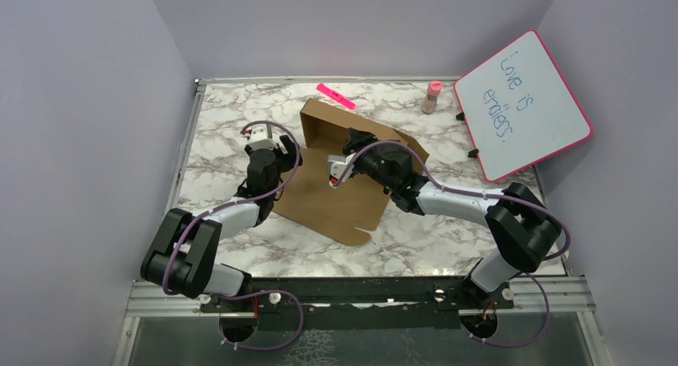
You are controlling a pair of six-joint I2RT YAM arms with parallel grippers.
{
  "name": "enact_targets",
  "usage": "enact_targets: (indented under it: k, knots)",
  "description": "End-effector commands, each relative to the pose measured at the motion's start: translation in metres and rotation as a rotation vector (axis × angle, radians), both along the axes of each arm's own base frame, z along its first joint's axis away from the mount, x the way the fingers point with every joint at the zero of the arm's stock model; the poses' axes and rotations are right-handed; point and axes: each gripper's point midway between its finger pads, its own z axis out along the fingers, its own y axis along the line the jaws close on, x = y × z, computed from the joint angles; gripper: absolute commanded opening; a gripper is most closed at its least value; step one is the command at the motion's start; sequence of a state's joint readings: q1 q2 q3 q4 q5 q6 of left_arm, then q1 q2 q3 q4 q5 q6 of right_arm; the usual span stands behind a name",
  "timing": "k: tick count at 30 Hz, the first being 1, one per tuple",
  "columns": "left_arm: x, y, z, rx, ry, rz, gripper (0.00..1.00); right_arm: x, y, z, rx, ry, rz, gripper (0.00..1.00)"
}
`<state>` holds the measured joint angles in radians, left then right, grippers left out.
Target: Fold the paper box
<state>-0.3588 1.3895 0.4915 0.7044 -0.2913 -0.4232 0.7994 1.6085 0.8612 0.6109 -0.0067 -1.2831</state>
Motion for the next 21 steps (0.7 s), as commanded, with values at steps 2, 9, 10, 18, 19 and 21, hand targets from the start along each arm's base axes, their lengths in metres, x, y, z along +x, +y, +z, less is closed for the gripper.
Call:
enact_targets:
  k: [2,9,10,18,19,21]
  knots:
    - [0.004,-0.009,-0.005,-0.017,0.044,-0.087,0.78,-0.010,-0.008,0.051,0.233,0.067,-0.038,0.53]
    - [0.019,-0.023,-0.011,-0.029,0.073,-0.231,0.82,-0.028,-0.040,0.086,0.534,0.191,-0.126,0.68]
    - [0.021,-0.025,-0.014,-0.026,0.080,-0.248,0.83,-0.030,-0.044,0.088,0.580,0.216,-0.145,0.69]
    - [0.035,-0.028,-0.011,-0.004,0.060,-0.346,0.85,-0.030,-0.089,0.064,1.086,0.631,-0.564,1.00]
    - [0.037,-0.029,-0.010,-0.005,0.057,-0.354,0.85,-0.032,-0.091,0.057,1.104,0.668,-0.596,1.00]
    - [0.042,-0.033,-0.009,-0.006,0.050,-0.376,0.85,-0.039,-0.094,0.046,1.129,0.711,-0.618,1.00]
